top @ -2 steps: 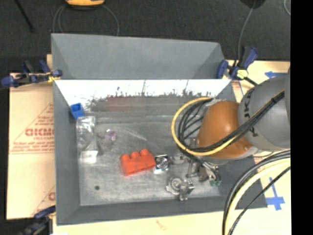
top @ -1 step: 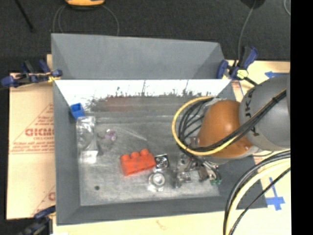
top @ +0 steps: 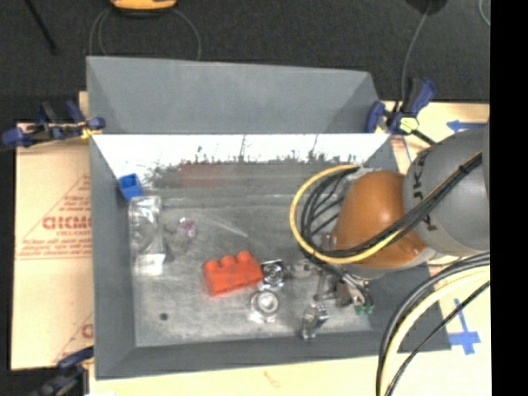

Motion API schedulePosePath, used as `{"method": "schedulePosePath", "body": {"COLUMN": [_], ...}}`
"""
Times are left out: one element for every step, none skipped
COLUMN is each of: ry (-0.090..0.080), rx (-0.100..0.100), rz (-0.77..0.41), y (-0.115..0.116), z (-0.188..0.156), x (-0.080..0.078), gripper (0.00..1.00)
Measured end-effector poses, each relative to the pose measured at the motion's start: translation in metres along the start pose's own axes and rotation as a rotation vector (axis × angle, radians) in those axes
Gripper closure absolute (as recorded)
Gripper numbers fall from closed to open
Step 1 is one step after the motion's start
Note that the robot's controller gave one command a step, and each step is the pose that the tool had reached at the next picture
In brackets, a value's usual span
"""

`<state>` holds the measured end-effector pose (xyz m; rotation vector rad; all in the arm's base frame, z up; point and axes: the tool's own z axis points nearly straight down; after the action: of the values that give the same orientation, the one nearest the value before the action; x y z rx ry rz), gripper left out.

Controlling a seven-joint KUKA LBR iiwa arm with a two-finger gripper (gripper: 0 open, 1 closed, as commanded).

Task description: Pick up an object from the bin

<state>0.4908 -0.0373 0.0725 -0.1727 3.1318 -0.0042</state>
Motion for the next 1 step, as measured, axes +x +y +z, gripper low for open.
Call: {"method": "schedulePosePath", "body": {"ry": [-0.009], "rx": [-0.001], "rz": [0.010], "y": [0.0734], "z": [-0.0011], "x": [-0.0233], "gripper": [0.00]}}
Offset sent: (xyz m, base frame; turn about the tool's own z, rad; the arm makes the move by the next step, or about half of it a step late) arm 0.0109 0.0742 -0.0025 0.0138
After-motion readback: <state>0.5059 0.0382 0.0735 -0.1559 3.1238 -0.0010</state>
